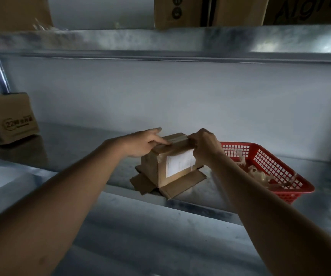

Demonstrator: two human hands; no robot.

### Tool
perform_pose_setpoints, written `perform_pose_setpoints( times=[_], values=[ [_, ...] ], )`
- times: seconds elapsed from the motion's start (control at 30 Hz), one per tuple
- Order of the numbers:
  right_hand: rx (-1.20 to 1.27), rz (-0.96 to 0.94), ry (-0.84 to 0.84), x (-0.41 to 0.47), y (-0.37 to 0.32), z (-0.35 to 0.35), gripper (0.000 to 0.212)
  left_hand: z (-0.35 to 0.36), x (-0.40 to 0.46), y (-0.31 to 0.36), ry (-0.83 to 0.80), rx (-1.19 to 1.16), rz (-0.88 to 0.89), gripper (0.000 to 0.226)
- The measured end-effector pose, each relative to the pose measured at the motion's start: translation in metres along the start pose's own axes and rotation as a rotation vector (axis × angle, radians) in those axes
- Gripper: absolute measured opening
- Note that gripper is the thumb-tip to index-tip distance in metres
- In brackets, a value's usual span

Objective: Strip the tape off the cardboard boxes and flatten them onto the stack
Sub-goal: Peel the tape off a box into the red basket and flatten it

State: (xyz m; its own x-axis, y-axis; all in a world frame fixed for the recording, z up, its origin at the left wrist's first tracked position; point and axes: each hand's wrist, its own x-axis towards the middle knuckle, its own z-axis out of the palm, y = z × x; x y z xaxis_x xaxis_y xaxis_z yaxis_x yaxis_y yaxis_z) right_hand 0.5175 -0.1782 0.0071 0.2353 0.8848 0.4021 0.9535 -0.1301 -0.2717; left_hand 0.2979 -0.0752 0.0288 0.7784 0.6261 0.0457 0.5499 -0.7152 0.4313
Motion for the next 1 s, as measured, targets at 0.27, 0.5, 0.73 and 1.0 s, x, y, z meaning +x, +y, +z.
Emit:
perform_pose_setpoints(
  times=[0.27,0.5,0.73,1.0],
  values=[
    [0.407,0.136,0.020,0.005,-0.030,0.010,0.031,0.002,0.020,-0.007,-0.004,0.030,-0.023,0.038],
    [0.538,0.048,0.153,-0.043,-0.023,0.035,0.043,0.002,0.027,0.015,-0.052,-0.029,-0.083,0.041],
    [0.606,0.100,0.391,-0.057,-0.019,0.053,0.050,-0.003,0.033,0.000,0.004,0.062,0.055,0.040],
    [0.753,0.232,0.409,-0.068,-0.010,0.066,0.028,0.011,0.048,-0.031,-0.049,-0.157,0.201,0.039]
  ],
)
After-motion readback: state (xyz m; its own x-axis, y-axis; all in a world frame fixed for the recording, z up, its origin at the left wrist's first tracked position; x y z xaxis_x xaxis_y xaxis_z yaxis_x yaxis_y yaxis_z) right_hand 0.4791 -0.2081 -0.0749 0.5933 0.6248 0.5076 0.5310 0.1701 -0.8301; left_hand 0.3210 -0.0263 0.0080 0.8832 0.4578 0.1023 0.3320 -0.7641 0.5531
